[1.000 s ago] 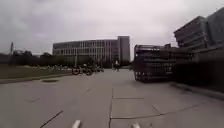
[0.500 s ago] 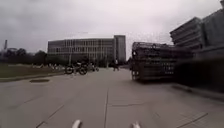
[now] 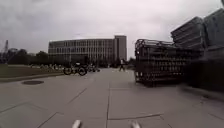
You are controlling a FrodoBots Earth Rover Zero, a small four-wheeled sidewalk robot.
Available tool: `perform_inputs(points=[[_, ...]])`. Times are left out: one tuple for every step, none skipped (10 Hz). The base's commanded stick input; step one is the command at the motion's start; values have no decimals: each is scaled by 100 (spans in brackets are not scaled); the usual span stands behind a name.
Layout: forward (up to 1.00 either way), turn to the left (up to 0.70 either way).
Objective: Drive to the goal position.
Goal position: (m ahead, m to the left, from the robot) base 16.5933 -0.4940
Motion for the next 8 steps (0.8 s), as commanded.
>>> perform_inputs(points=[[85, 0], [85, 0], [85, 0], [85, 0], [85, 0], [85, 0], [85, 0], [85, 0]])
